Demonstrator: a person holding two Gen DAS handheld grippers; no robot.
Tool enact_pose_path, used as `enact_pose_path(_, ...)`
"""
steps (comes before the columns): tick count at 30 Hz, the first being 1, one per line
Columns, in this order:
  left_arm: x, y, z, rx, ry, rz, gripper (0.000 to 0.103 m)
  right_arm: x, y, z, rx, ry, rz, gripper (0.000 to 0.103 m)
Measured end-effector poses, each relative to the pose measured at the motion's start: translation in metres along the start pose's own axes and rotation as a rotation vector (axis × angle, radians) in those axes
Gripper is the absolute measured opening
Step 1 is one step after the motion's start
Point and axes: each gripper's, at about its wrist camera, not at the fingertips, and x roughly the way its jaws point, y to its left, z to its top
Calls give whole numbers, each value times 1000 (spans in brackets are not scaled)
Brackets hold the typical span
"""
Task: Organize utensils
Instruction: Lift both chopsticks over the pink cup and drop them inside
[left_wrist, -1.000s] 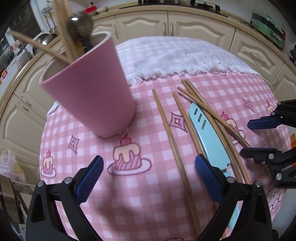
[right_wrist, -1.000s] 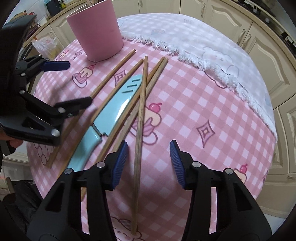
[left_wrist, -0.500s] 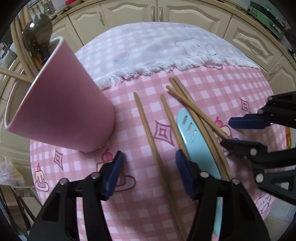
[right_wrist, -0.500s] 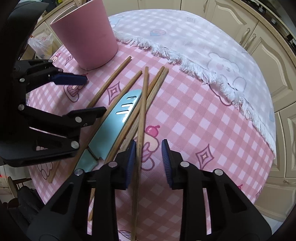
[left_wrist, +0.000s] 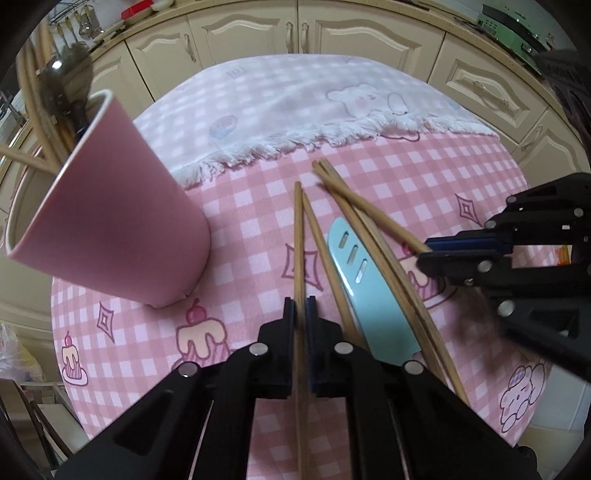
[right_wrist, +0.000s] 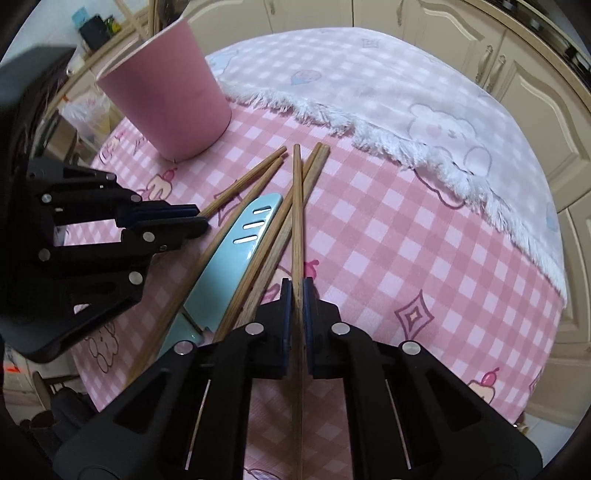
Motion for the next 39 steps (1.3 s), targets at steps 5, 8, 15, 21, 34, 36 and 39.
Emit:
enact_pose_path(5,-14,11,-11,-39,-62,-10,6,-21,-7,-11,38,-98,42,6)
enact_pose_path(8,-31,20,-22,-59,-115,-18,6,-35,-11,-16,56,-165,69,6)
enact_pose_path(15,-88,36,-40,-119,-311,-68,6,-70,-9,-23,110,-368,158,6)
enact_pose_path(21,-134,54,-49,-164,-492,-65,6,-94,2,-20,125,-532,231,6)
enact_pose_path(34,-217,95,-52,-248,-728,-39,6,-159,43,34,83,-788,273,6)
enact_pose_path(36,-229,101,-53,-258,-753,-40,6,-170,48,43,78,-826,272,6)
enact_pose_path(39,-252,110,-53,-275,-807,-48,6,-187,59,57,60,-885,253,6)
